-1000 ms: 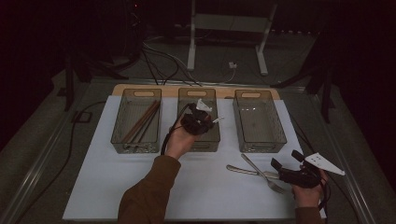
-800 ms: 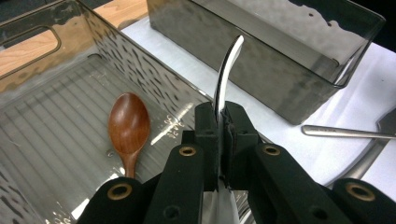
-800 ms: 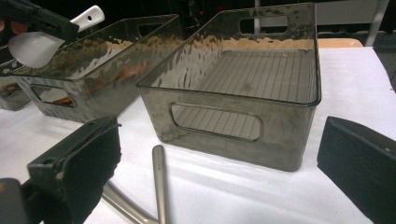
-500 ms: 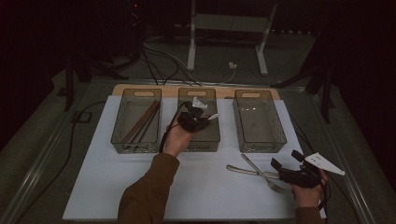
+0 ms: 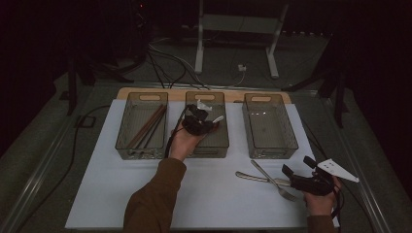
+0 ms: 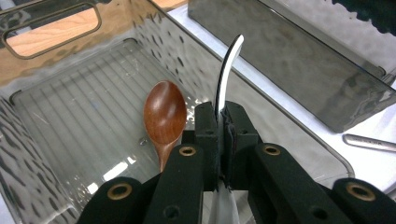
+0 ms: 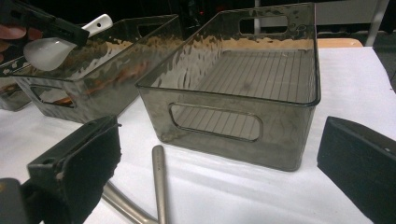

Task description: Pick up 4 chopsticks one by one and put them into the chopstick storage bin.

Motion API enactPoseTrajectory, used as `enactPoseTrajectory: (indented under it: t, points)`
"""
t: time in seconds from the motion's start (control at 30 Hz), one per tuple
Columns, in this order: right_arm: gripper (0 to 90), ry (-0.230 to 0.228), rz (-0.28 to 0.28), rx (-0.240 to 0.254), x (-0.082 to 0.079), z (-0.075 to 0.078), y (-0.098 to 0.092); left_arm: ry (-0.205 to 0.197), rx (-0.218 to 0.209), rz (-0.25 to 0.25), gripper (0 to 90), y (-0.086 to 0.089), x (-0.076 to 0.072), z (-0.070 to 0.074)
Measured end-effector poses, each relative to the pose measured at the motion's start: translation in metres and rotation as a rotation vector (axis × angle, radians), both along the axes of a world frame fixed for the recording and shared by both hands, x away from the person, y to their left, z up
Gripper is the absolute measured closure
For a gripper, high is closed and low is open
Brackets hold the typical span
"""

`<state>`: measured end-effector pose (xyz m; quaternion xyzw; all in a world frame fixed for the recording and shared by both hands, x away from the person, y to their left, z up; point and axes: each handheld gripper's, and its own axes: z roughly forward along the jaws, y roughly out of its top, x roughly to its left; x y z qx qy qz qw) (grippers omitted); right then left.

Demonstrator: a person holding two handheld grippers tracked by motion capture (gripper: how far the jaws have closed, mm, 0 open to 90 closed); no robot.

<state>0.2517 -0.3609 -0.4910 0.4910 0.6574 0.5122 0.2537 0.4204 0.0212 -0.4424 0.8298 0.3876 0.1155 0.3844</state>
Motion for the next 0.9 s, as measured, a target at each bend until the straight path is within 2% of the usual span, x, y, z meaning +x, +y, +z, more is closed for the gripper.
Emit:
enactPoseTrajectory:
  t: [0.27,0.9]
  points:
    - [0.0,0.001,0.000,0.000,0.000,0.000,0.000,0.016,-0.004,0.040,87.0,0.003,0.004,-0.004]
    - [0.0,0.003,0.001,0.001,0.000,0.000,0.000,0.059,0.005,0.099,86.9,0.012,0.014,-0.013]
